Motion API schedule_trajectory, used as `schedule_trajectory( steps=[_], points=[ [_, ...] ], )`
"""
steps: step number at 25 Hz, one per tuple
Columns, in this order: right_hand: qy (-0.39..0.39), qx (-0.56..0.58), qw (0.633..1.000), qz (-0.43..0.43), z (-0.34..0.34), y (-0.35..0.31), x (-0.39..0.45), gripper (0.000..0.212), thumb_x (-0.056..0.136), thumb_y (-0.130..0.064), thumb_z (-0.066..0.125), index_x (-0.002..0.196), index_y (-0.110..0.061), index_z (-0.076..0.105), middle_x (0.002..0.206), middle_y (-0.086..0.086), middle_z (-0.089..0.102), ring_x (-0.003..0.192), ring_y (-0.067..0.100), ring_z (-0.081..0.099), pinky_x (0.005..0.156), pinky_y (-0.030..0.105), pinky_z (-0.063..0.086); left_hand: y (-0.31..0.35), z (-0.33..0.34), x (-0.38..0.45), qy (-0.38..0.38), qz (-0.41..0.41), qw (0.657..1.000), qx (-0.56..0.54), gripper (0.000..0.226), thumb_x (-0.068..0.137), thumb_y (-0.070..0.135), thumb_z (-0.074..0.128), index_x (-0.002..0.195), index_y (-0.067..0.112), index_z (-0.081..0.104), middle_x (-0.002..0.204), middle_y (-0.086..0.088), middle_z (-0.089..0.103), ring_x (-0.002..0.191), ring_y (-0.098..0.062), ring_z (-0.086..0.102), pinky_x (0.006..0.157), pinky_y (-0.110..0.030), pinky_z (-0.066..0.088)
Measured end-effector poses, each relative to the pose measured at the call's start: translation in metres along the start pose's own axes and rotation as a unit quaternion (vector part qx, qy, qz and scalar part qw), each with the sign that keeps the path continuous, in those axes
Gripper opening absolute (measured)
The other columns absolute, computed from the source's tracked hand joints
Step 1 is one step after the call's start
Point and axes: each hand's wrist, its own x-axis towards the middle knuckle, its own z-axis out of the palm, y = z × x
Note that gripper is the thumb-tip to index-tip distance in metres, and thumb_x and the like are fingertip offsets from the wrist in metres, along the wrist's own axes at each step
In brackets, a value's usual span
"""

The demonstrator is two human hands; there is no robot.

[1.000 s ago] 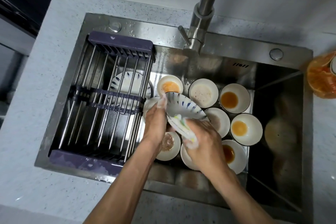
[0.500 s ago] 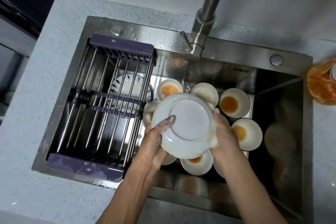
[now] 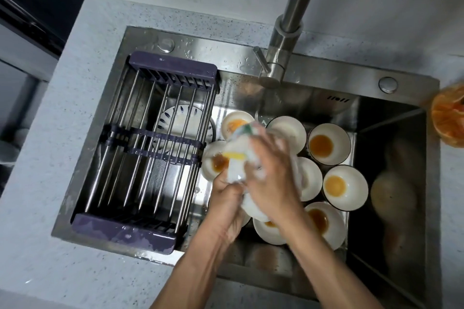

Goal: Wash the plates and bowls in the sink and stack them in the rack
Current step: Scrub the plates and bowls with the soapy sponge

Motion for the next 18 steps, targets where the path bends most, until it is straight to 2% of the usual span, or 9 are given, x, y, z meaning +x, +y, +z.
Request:
schedule_trajectory(
  steps=[2,4,7,10,12,14,16,18],
  points=[
    [-0.039,-0.064,0.997,-0.023,0.002,0.007,0.005,0.054,0.072,-0.012,0.049,0.123,-0.027,0.057,0.15,-0.003,0.043,0.114,0.025,0.041,0.093,0.043,0.041,-0.003,0.001,-0.002,-0.005,-0.006,1.0,-0.004,0.049,0.067,-0.016,0.06,0.113,0.002,0.068,0.101,-0.018,0.073,0.09,-0.027,0.071,0.073,-0.033,0.061],
    [-0.022,-0.065,0.997,0.022,-0.004,0.017,0.005,0.052,0.076,-0.016,0.044,0.125,-0.031,0.053,0.151,-0.004,0.042,0.114,0.025,0.04,0.092,0.048,0.043,-0.001,0.0,0.0,-0.009,-0.01,1.0,-0.008,0.05,0.07,-0.017,0.063,0.116,0.0,0.066,0.103,-0.018,0.074,0.09,-0.026,0.072,0.071,-0.032,0.061],
    [-0.048,-0.088,0.994,-0.034,0.004,0.014,-0.017,0.04,0.081,-0.022,0.045,0.119,-0.032,0.052,0.154,0.0,0.039,0.119,0.028,0.042,0.091,0.043,0.043,-0.005,-0.004,0.001,-0.005,-0.018,1.0,-0.012,0.047,0.063,-0.013,0.057,0.107,0.0,0.068,0.094,-0.019,0.073,0.083,-0.027,0.072,0.068,-0.032,0.061],
    [-0.021,-0.038,0.998,0.037,0.007,0.015,-0.001,0.04,0.085,-0.017,0.055,0.124,-0.026,0.061,0.153,-0.001,0.042,0.121,0.029,0.041,0.098,0.052,0.043,-0.007,-0.002,0.001,-0.006,-0.034,0.999,-0.004,0.047,0.074,-0.017,0.056,0.118,-0.002,0.063,0.1,-0.019,0.073,0.085,-0.026,0.072,0.071,-0.034,0.061],
    [-0.011,-0.031,0.999,-0.02,0.01,0.02,-0.009,0.041,0.082,-0.012,0.054,0.121,-0.019,0.065,0.152,0.001,0.044,0.119,0.029,0.042,0.099,0.049,0.043,-0.002,-0.006,0.009,0.001,-0.03,0.999,-0.042,0.05,0.075,-0.019,0.05,0.123,-0.005,0.059,0.1,-0.021,0.071,0.086,-0.028,0.07,0.068,-0.035,0.061],
    [0.021,0.02,0.999,-0.023,0.011,0.021,-0.026,0.044,0.08,-0.008,0.055,0.121,-0.016,0.068,0.15,-0.002,0.045,0.123,0.024,0.041,0.104,0.04,0.04,-0.001,-0.007,0.013,0.004,-0.025,0.998,-0.059,0.06,0.066,-0.014,0.051,0.125,-0.009,0.057,0.106,-0.026,0.067,0.093,-0.033,0.067,0.077,-0.039,0.059],
    [0.07,0.063,0.995,0.046,0.01,0.018,-0.025,0.046,0.08,-0.009,0.057,0.125,-0.015,0.067,0.147,-0.008,0.045,0.125,0.015,0.038,0.107,0.043,0.039,-0.006,-0.003,0.008,0.001,-0.036,0.998,-0.059,0.064,0.064,-0.01,0.053,0.128,-0.009,0.055,0.116,-0.029,0.064,0.105,-0.038,0.064,0.09,-0.044,0.055],
    [0.071,0.06,0.995,0.045,0.007,0.013,-0.016,0.044,0.081,-0.011,0.053,0.122,-0.015,0.069,0.148,-0.007,0.046,0.122,0.018,0.039,0.105,0.045,0.041,-0.009,-0.001,0.007,-0.021,-0.027,0.997,-0.071,0.065,0.066,-0.009,0.054,0.131,-0.007,0.055,0.124,-0.03,0.061,0.11,-0.037,0.063,0.099,-0.047,0.049]
  ],
)
